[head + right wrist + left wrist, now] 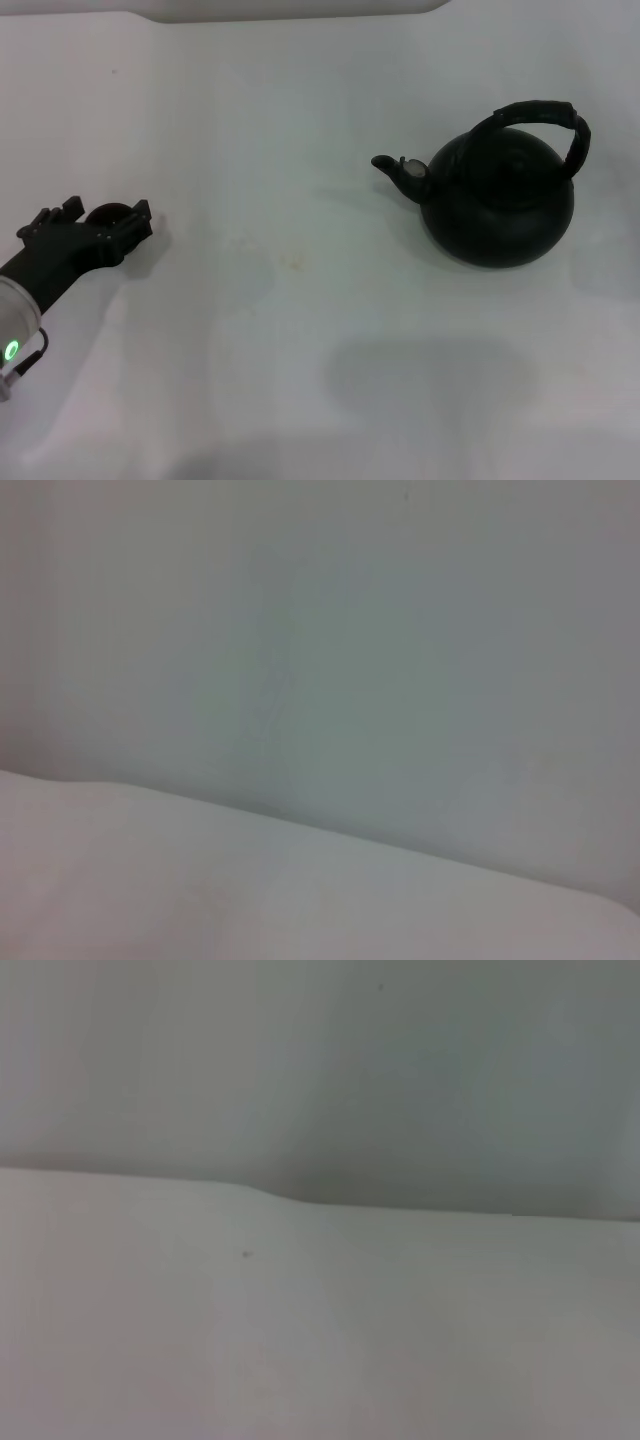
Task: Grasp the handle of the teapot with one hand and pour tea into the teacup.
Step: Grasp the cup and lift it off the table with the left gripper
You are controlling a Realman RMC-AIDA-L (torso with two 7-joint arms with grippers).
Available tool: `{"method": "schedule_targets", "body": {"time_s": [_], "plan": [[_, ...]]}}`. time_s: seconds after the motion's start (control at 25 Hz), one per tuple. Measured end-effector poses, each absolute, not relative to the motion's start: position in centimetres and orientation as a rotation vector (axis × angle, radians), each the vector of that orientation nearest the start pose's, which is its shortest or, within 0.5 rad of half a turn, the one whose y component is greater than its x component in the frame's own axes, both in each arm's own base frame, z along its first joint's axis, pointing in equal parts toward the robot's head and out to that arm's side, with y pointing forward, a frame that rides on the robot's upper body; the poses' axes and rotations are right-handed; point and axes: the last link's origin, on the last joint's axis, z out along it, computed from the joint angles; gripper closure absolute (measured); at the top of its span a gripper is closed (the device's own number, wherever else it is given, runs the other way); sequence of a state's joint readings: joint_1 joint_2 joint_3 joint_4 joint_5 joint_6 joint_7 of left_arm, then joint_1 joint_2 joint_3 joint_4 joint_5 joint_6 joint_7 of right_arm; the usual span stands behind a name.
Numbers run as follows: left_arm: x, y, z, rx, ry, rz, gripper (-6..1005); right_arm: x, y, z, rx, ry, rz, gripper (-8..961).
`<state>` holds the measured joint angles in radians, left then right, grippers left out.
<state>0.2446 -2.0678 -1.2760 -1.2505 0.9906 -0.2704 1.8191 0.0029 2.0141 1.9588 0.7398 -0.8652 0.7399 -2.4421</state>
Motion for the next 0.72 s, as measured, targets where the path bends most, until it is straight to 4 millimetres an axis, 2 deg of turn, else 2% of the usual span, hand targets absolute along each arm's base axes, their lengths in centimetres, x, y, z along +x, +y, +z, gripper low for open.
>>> {"method": "schedule_targets", "body": {"time_s": [0.72], "plan": [[-31.64, 25.50, -4.47, -1.884, -1.072, -0.429, 115, 41.36, 27.49, 7.73, -1.723, 0.622, 0.275, 334]]}}
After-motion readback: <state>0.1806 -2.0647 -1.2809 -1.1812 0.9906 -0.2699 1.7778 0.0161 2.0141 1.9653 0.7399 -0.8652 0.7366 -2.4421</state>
